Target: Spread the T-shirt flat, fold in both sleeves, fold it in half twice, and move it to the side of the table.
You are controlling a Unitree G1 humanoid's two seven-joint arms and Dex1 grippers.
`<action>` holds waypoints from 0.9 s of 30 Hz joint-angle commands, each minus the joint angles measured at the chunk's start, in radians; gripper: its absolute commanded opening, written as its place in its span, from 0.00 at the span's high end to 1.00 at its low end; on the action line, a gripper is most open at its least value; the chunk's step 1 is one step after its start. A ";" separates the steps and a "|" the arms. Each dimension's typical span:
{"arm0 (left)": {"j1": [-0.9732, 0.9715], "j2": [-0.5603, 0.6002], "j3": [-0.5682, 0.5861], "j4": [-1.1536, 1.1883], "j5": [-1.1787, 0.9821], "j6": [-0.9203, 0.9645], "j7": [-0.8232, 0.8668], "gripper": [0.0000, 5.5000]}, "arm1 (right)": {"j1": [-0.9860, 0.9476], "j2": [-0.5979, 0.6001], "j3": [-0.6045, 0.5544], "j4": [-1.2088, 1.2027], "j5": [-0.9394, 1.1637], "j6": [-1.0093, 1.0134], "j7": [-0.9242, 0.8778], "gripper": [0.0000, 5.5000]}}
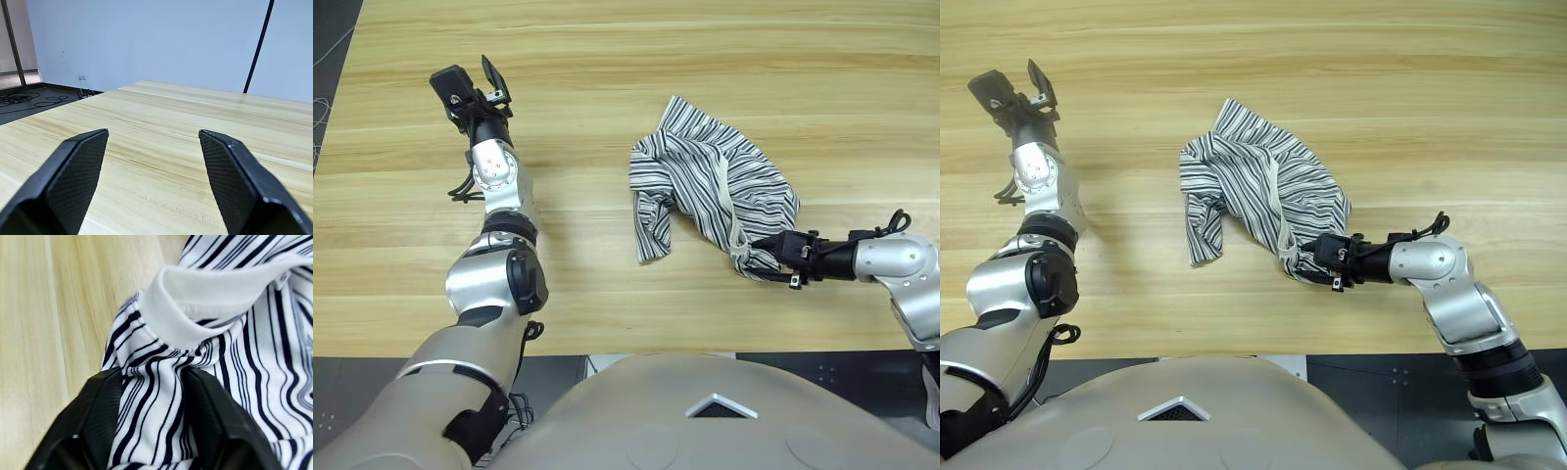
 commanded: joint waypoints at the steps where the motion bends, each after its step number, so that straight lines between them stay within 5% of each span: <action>1: 0.009 0.014 0.002 -0.007 0.001 -0.002 -0.007 0.37 | 0.006 -0.020 0.008 0.019 -0.035 -0.021 -0.002 0.73; 7: 0.009 0.014 0.002 -0.007 0.001 -0.001 -0.008 0.37 | 0.001 -0.019 -0.005 0.007 -0.045 -0.038 -0.005 0.93; 11: 0.011 0.007 -0.017 -0.018 0.012 -0.025 -0.045 0.37 | -0.034 -0.015 -0.030 -0.032 -0.028 -0.025 0.007 0.98; 16: 0.006 0.024 -0.158 -0.187 0.046 -0.032 -0.388 0.37 | -0.107 0.029 0.006 -0.027 -0.039 0.010 0.006 0.98; 27: -0.050 0.101 -0.520 -0.579 0.125 0.404 -1.036 0.37 | -0.110 0.084 0.075 -0.027 -0.067 0.037 -0.026 0.98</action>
